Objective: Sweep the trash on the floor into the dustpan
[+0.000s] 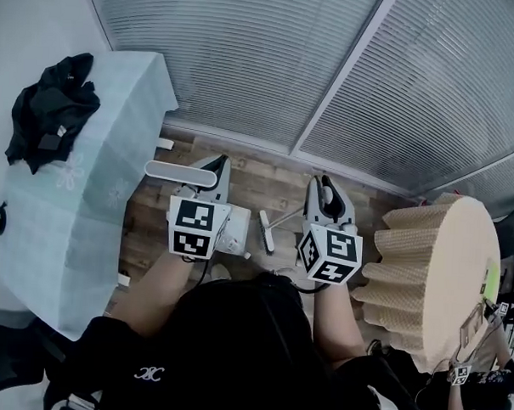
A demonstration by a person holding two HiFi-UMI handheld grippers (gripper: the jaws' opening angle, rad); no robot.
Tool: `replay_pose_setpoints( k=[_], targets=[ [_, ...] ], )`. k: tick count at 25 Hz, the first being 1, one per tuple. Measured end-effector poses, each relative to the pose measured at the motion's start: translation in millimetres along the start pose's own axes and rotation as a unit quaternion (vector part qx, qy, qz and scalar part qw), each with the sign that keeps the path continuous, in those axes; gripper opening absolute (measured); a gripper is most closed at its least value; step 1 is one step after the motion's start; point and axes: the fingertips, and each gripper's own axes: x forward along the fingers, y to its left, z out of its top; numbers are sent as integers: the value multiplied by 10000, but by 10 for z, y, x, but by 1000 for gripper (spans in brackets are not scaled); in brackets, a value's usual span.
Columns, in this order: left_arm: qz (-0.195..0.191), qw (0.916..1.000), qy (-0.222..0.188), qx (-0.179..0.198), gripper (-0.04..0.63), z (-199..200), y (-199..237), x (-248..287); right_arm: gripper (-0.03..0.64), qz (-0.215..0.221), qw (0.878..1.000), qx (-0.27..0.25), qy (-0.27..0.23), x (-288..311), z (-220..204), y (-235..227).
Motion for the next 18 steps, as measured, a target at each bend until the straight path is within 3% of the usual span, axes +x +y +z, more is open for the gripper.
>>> replay_pose_setpoints(
  k=[8, 18],
  targets=[
    [-72, 9999, -24, -108, -3, -7, -65, -77, 83, 297, 9995, -14, -76, -16, 23, 169],
    [107, 9999, 18, -99, -3, -104, 16, -186, 83, 726, 9969, -252, -140, 109, 78, 365]
  ],
)
